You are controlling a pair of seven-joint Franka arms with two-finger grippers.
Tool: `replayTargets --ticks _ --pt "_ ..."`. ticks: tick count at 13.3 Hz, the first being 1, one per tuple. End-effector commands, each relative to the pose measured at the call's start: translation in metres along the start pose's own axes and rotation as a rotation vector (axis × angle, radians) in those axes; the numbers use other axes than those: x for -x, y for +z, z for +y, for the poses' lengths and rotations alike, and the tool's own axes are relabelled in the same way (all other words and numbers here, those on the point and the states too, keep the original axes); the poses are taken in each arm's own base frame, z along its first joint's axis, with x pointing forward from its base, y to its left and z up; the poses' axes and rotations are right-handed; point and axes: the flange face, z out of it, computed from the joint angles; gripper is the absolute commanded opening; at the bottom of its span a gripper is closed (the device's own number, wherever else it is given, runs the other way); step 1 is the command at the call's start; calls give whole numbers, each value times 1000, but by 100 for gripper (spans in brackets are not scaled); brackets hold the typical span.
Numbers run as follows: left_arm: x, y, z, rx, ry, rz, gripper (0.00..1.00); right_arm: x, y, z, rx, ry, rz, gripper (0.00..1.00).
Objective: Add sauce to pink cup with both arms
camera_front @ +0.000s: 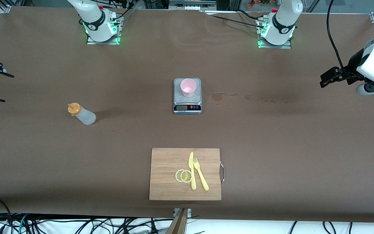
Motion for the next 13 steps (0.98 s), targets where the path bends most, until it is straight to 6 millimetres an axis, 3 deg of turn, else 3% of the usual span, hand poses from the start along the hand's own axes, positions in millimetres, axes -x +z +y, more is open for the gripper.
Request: replayTargets --ticks 1,7,13 --pt "-4 -6 1 10 8 5 100 -14 -15 -18 46 164 -45 100" --pt "-4 -6 0 8 6 5 100 -82 -40 -49 136 507 -71 100" --pt "-4 -6 1 8 8 3 100 -113 -41 -61 201 842 -90 100"
